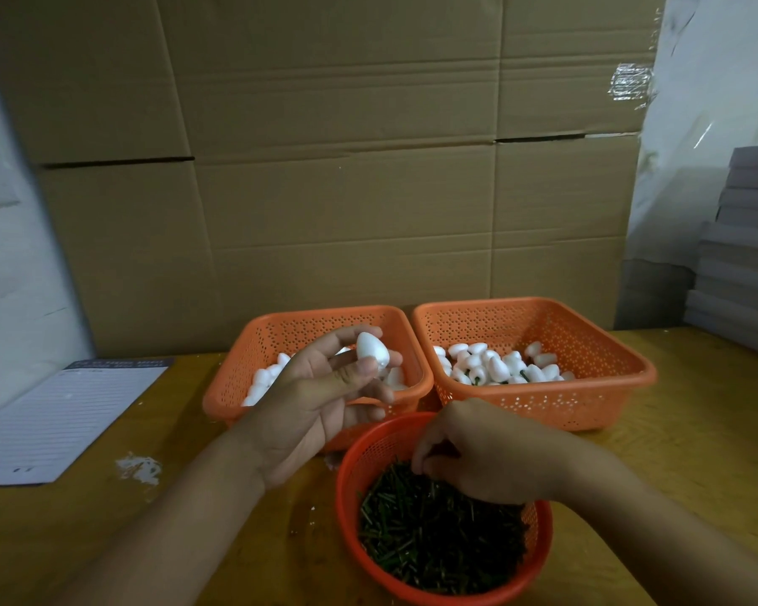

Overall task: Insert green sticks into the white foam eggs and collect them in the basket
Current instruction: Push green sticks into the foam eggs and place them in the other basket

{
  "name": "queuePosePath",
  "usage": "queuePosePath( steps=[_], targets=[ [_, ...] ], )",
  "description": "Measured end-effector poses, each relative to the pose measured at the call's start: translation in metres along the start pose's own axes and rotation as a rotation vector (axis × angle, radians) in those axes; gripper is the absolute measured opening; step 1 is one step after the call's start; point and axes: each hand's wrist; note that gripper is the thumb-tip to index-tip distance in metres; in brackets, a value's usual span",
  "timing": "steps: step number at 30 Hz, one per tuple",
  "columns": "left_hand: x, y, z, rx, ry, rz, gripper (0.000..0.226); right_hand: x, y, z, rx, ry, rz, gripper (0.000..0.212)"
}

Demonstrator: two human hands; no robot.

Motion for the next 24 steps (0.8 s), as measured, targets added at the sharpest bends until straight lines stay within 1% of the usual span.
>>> queuePosePath(
  steps=[2,5,9,12,14,18,20,22,24],
  targets=[
    [-0.001,0.001,0.000,0.000,0.006,0.003,0.032,0.000,0.001,0.001,0.004,-0.016,-0.016,0.016],
    [-0.001,0.002,-0.001,-0.009,0.011,0.002,0.032,0.000,0.002,0.001,-0.031,-0.026,0.018,0.014],
    [-0.002,0.004,-0.001,-0.029,0.026,-0.022,0.031,0.001,0.003,0.003,-0.089,-0.068,0.080,0.021],
    [-0.003,0.006,-0.001,-0.036,0.030,-0.043,0.027,0.001,0.011,0.005,-0.060,-0.059,0.036,0.026],
    [-0.003,0.006,-0.002,-0.029,0.031,-0.052,0.028,0.001,0.017,0.006,-0.034,-0.044,-0.123,0.024],
    [-0.003,0.006,-0.002,-0.006,0.033,-0.058,0.036,-0.003,0.019,0.006,0.061,-0.049,-0.711,0.016],
    [-0.003,0.006,-0.002,0.009,0.030,-0.056,0.036,-0.007,0.017,0.005,0.079,-0.036,-0.963,0.013],
    [-0.003,0.006,-0.002,0.021,0.029,-0.049,0.033,-0.012,0.016,0.003,0.085,-0.014,-1.123,0.011],
    [-0.004,0.006,-0.003,0.028,0.028,-0.038,0.033,-0.015,0.014,0.002,0.097,0.000,-1.201,0.010]
  ],
)
Point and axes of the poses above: each hand's wrist, its own z-axis away from the middle knuckle, its own y-axis out of the back of the hand, x = y × z, and after that the axes turned 7 degrees about -z, right-handed
